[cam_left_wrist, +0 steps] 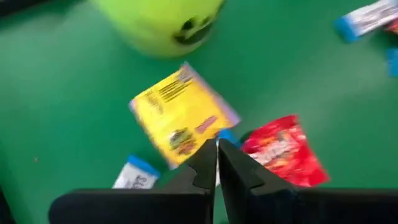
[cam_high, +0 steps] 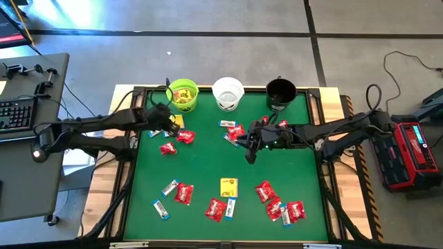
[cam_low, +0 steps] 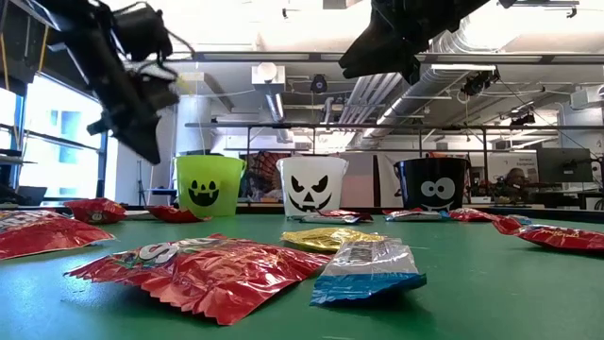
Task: Sort candy by brand, put in halloween buckets
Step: Put the yellow candy into the green bucket
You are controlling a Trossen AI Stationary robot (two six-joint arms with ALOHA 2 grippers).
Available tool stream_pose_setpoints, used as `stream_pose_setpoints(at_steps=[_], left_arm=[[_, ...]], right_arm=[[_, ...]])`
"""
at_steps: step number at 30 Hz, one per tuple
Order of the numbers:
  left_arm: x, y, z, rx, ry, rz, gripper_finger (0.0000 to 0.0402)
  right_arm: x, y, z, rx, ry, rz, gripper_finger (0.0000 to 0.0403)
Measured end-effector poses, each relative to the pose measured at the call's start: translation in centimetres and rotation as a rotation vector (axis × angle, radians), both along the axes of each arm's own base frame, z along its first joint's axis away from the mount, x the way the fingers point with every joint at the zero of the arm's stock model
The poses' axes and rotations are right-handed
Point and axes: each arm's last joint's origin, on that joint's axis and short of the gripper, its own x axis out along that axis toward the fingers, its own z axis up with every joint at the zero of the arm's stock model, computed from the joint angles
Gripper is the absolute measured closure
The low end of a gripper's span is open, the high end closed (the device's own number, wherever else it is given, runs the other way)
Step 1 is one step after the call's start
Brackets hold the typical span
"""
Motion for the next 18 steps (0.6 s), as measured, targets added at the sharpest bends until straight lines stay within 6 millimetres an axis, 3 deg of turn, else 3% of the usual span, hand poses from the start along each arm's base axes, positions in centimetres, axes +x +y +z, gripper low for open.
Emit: stream_pose_setpoints(at_steps=[12,18], left_arm=[[-0.1,2.0,-4.0,-0.109,0.173,0.02,0.0265],[0.9,2.8,-5.2,-0.109,0.183,0.009,0.0236]], right_arm=[[0.0,-0.6,0.0,0.006,-0.002,-0.024,0.0304],[0.0,-0.6,0.0,0.01,-0.003,-0.027,0.0304]])
